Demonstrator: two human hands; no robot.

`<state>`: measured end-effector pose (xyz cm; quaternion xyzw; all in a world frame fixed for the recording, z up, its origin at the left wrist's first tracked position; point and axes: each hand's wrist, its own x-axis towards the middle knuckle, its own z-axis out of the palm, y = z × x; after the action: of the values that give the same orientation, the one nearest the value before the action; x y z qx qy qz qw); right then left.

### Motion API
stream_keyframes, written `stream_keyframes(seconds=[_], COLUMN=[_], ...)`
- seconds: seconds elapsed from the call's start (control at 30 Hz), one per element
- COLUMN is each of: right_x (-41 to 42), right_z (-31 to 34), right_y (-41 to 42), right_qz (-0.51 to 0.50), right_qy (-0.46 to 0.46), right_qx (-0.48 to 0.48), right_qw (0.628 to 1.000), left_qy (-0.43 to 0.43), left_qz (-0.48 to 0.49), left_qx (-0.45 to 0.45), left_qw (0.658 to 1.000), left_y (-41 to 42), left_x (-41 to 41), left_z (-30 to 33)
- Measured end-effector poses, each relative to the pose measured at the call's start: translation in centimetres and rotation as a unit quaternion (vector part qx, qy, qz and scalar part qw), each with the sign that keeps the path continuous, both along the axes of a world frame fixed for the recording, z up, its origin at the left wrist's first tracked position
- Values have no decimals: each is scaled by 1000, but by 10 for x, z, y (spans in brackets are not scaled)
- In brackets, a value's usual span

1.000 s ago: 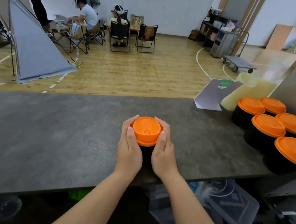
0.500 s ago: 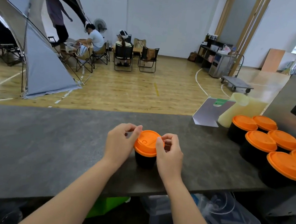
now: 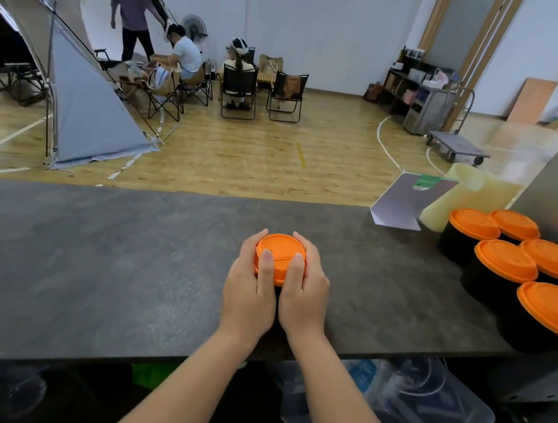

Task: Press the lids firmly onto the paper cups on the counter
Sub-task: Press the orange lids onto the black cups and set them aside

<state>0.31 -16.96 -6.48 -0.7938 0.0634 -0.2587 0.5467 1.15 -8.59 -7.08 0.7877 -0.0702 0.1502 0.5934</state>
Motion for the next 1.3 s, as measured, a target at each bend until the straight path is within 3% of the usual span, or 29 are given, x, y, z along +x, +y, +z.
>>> stream_keyframes(seconds=[0.3,0.47,0.6,0.77,1.0,1.3], right_x=[3,-1,-2,-3,4,11], right_z=[-2,8,12,5,8,-10], right_y=[1,-10,-15,-9,-6,-3], right_qz=[-5,10,-14,18,54,90], right_qy=[-20,-6,1,34,29,-17], right_qx=[4,77,86,46,91,90], right_qw=[1000,997,996,998,994,992], left_qy=[2,32,70,34,38,-3], left_qz=[-6,-46,21,81,3,-15], left_qx=[-7,-6,-80,-31,-35,-30], left_qw=[1000,998,994,996,999,999], left_y=[-1,17,29,27,12,14], left_x=[-1,10,27,19,4,4], left_z=[2,11,24,32,18,3])
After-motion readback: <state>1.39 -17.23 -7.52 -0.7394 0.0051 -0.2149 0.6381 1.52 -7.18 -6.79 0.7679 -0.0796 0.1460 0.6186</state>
